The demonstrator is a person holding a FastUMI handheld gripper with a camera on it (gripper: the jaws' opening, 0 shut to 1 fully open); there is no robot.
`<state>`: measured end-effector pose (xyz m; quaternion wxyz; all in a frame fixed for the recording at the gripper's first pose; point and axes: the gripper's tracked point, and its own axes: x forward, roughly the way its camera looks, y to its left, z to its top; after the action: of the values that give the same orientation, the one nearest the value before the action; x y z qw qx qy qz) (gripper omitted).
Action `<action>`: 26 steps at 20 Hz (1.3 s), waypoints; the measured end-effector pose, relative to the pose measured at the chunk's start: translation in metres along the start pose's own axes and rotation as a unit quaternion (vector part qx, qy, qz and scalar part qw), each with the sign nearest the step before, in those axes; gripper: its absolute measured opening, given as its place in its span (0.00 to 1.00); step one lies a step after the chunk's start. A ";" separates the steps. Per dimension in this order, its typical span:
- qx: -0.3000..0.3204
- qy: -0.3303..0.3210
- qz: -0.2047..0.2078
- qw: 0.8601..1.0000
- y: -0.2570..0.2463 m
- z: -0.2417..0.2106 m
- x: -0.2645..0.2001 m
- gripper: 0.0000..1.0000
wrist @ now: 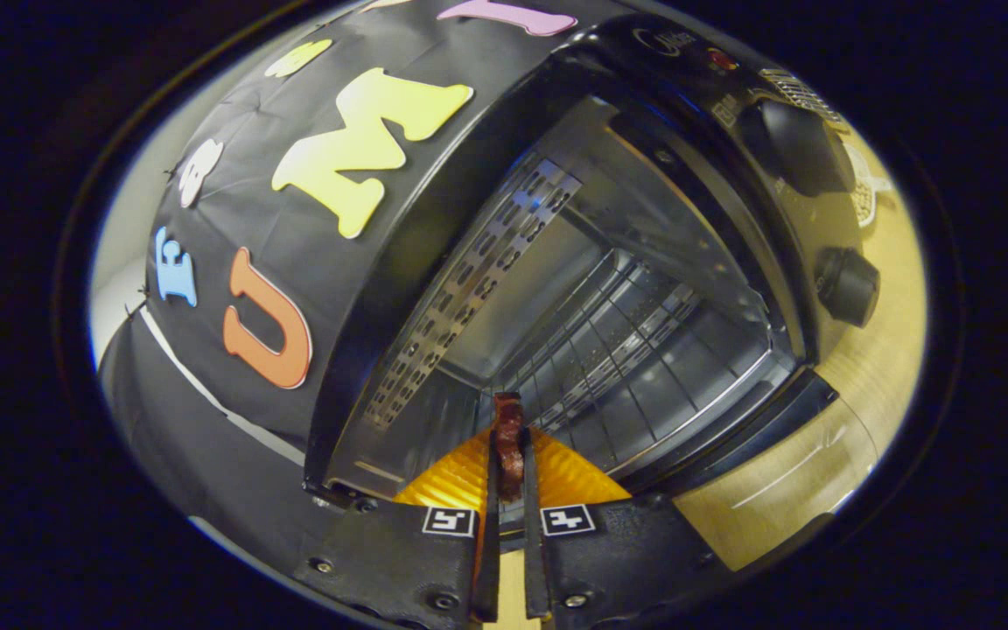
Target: Open the toaster oven, put the food inside, and close the toaster oven door.
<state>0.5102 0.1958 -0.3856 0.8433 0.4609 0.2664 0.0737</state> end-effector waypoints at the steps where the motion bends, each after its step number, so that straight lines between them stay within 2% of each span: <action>1: -0.006 -0.006 -0.004 1.000 -0.003 0.003 0.003 0.15; 5: -0.033 -0.019 -0.023 0.999 -0.011 0.011 0.007 0.18; 12: -0.121 -0.064 -0.084 0.987 -0.028 0.039 -0.006 0.47; 15: -0.150 -0.068 -0.098 0.981 -0.024 0.042 -0.028 0.58; 17: -0.185 -0.071 -0.110 0.974 -0.020 0.038 -0.053 0.59; 19: -0.214 -0.070 -0.108 0.968 -0.012 0.030 -0.078 0.69; 20: -0.228 -0.066 -0.104 0.966 -0.007 0.025 -0.090 0.79; 22: -0.247 -0.060 -0.102 0.962 -0.001 0.014 -0.112 0.90; 26: -0.310 -0.064 -0.114 0.942 0.005 -0.003 -0.151 0.98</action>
<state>0.3813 0.1449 -0.3255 0.9624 0.1468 0.2270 0.0266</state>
